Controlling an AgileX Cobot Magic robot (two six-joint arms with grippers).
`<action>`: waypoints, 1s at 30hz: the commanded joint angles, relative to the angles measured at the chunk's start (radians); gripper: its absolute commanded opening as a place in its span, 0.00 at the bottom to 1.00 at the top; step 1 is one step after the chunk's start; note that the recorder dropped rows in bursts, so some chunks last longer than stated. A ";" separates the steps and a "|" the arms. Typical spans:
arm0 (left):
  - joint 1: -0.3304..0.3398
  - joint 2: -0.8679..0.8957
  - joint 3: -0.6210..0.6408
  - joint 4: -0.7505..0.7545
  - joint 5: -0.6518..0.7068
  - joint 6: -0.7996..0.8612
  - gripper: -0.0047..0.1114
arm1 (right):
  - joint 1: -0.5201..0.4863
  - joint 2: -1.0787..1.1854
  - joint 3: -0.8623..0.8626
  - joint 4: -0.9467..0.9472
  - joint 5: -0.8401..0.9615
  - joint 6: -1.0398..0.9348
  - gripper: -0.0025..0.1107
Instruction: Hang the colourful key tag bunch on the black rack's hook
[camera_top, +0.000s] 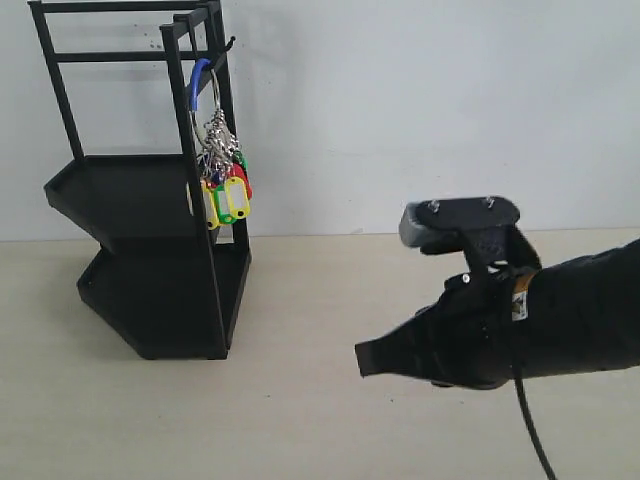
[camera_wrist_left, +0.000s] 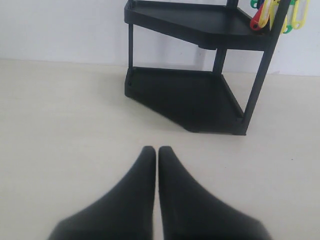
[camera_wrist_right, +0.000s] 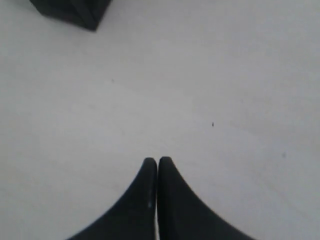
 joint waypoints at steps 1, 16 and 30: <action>-0.001 -0.002 -0.001 0.005 -0.008 0.003 0.08 | -0.001 -0.121 0.094 -0.001 -0.140 0.007 0.02; -0.001 -0.002 -0.001 0.005 -0.008 0.003 0.08 | -0.113 -0.623 0.618 -0.001 -0.545 -0.006 0.02; -0.001 -0.002 -0.001 0.005 -0.008 0.003 0.08 | -0.191 -0.997 0.771 -0.001 -0.543 -0.005 0.02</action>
